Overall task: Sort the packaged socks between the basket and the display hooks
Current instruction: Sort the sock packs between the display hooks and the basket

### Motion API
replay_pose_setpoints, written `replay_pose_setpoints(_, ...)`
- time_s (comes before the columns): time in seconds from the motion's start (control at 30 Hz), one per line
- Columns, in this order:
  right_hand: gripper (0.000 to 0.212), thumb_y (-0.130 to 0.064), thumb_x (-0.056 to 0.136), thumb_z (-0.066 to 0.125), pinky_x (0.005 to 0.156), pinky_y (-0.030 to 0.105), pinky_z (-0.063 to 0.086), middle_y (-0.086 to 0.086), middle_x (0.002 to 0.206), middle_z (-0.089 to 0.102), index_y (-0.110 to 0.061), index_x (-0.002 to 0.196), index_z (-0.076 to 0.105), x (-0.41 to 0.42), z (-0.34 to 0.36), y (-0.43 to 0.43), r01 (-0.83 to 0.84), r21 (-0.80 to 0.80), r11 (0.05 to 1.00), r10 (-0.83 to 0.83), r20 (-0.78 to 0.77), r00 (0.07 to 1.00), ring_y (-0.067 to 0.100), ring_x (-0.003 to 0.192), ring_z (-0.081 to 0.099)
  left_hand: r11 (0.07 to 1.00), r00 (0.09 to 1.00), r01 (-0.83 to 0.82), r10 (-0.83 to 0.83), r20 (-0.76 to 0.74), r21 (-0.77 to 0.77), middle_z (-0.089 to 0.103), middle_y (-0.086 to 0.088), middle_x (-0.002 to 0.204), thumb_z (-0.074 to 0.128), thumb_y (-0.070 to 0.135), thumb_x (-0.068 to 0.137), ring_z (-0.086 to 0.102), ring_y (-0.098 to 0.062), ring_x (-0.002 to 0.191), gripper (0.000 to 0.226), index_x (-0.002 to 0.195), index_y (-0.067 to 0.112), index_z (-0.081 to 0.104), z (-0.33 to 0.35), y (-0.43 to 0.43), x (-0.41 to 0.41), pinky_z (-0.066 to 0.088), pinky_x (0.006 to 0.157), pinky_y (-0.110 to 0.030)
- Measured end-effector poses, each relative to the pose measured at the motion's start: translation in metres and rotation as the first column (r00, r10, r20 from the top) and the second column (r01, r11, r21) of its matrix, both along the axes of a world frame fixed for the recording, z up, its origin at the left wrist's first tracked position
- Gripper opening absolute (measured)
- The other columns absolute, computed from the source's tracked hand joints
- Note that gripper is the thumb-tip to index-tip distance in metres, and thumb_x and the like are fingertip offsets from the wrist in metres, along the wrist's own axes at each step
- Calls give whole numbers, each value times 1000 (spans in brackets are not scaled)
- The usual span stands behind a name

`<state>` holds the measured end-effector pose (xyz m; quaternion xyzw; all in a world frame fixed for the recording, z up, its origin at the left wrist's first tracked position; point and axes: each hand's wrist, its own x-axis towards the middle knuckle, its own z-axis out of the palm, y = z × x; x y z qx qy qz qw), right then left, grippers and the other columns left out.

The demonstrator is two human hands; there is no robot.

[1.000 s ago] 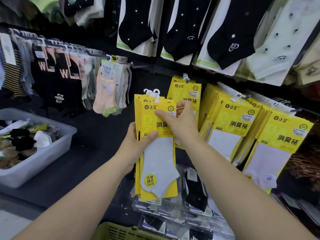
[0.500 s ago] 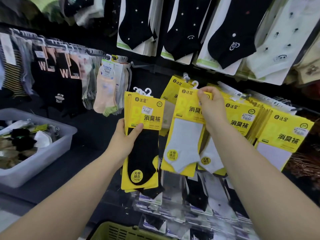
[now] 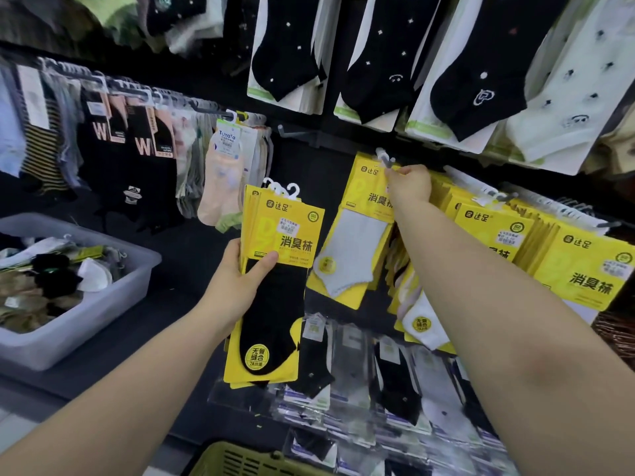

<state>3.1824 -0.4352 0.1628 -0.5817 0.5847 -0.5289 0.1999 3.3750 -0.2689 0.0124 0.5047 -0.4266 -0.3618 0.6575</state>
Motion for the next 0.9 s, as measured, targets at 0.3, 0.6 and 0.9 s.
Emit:
replay_pose_setpoints(0.3, 50, -20, 87, 63, 98, 39, 42, 14, 134, 36, -7, 127, 37, 11, -19, 41, 80, -13, 997, -80, 2, 997, 31, 118, 47, 997, 996, 80, -80, -40, 20, 67, 15, 99, 62, 42, 88, 64, -5, 95, 18, 99, 42, 48, 7, -1, -17, 50, 72, -23)
replay_pose_setpoints(0.6, 43, -35, 70, 81, 56, 9, 44, -12, 85, 60, -29, 95, 47, 16, -53, 122, -412, -13, 911, 412, 29, 911, -6, 71, 59, 972, 958, 224, -233, -169, -75, 72, 10, 103, 69, 53, 65, 69, -12, 100, 52, 111, 36, 51, 15, 3, -46, 55, 82, -31)
replay_pose_setpoints(0.9, 40, -4, 81, 71, 55, 17, 50, -4, 92, 64, -18, 108, 46, -25, -43, 101, -441, -17, 897, 418, 354, 836, 5, 74, 64, 985, 972, 165, -170, -165, -43, 65, 4, 120, 61, 41, 87, 61, -16, 112, 39, 123, 32, 48, 13, 0, -51, 45, 102, -42)
